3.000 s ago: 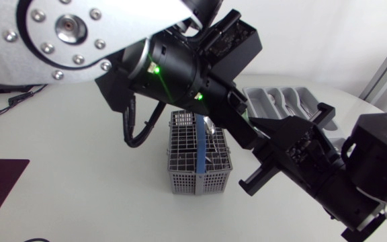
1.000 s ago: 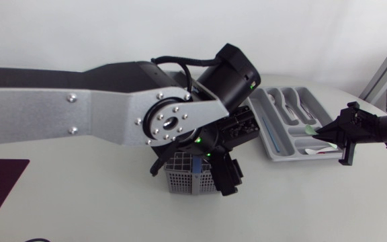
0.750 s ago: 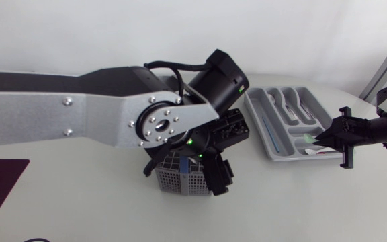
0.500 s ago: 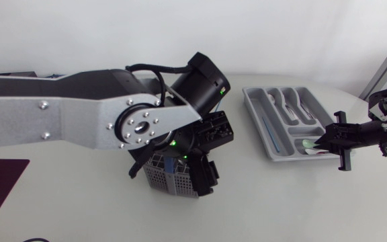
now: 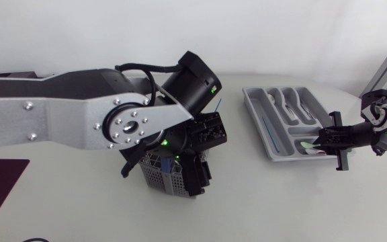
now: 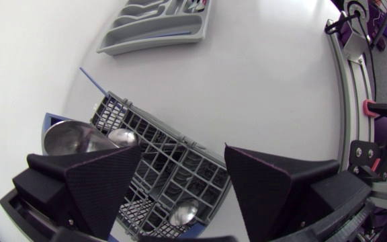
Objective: Unload the cutlery basket into the drawer organizer.
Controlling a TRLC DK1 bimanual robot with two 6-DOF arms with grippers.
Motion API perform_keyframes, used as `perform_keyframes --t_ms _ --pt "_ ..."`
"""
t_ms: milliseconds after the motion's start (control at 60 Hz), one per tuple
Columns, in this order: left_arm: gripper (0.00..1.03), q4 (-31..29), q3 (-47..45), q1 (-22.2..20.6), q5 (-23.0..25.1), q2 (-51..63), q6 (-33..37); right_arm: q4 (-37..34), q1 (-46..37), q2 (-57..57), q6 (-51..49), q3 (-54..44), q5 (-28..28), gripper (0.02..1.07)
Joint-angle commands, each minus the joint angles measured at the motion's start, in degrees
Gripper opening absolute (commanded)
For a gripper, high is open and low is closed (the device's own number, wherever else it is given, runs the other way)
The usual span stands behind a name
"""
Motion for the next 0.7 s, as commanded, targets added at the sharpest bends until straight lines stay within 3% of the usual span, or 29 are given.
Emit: perform_keyframes --t_ms 0,67,233,433,683 --pt "0.97 -0.8 -1.5 1.2 -0.2 -1.2 1.4 1.1 0.3 0.4 -1.8 -2.0 0.2 0.38" --pt "0.97 -0.8 -1.7 2.0 -0.2 -1.1 2.1 1.4 0.3 -0.7 -1.7 -2.7 0.0 0.46" --pt "0.97 -0.8 -1.9 2.7 -0.2 -1.5 3.3 1.5 0.3 -4.1 0.0 -3.7 -0.7 0.5" --pt "0.98 -0.8 -1.8 2.3 -0.2 -3.9 4.4 -1.0 0.3 -14.8 8.2 -5.3 -8.1 0.61" --pt "0.98 -1.4 -2.0 1.5 -1.2 -7.0 7.2 -6.7 2.4 -25.5 21.4 -9.9 -16.4 0.65"
